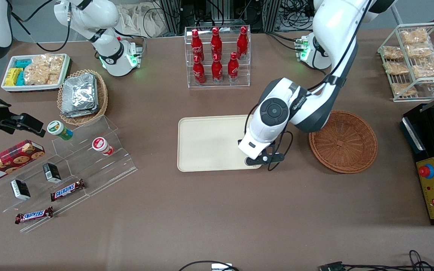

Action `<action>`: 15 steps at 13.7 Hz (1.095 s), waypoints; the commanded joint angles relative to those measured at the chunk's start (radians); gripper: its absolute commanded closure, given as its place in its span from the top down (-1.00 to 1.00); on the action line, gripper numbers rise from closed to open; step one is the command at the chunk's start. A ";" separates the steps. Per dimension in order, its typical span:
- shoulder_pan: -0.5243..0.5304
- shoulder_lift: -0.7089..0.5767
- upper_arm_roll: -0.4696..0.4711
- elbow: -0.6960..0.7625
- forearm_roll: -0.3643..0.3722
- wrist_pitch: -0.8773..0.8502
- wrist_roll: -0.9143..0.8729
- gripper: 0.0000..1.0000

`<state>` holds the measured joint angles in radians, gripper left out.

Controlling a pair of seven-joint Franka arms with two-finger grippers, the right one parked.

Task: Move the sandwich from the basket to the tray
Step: 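Carry the sandwich over to the cream tray with the left gripper, then lower the sandwich onto the tray and open the left gripper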

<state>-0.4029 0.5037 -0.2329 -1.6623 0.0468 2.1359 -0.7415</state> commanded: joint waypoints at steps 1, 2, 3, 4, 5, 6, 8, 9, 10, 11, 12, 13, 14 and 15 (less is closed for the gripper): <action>-0.005 -0.017 0.004 -0.147 0.022 0.164 0.010 -1.00; -0.007 -0.001 0.004 -0.171 0.022 0.208 0.008 -1.00; -0.010 0.012 0.004 -0.178 0.022 0.232 0.008 -1.00; -0.025 0.027 0.004 -0.181 0.022 0.248 0.007 -1.00; -0.030 0.041 0.004 -0.183 0.021 0.258 0.004 -1.00; -0.030 0.047 0.003 -0.185 0.021 0.259 -0.001 -1.00; -0.030 0.047 0.003 -0.197 0.019 0.254 -0.002 -1.00; -0.036 0.044 0.001 -0.211 0.019 0.259 -0.003 -1.00; -0.039 0.041 0.003 -0.220 0.019 0.256 -0.003 -0.98; -0.039 0.041 0.001 -0.221 0.018 0.252 -0.004 -0.79; -0.039 0.042 0.001 -0.221 0.013 0.249 -0.010 0.04; -0.039 0.041 0.001 -0.221 0.007 0.249 -0.013 0.99; -0.037 0.036 0.003 -0.220 0.007 0.246 -0.013 1.00; -0.036 0.032 0.001 -0.220 0.007 0.240 -0.013 1.00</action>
<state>-0.4337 0.5586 -0.2349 -1.8702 0.0560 2.3785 -0.7409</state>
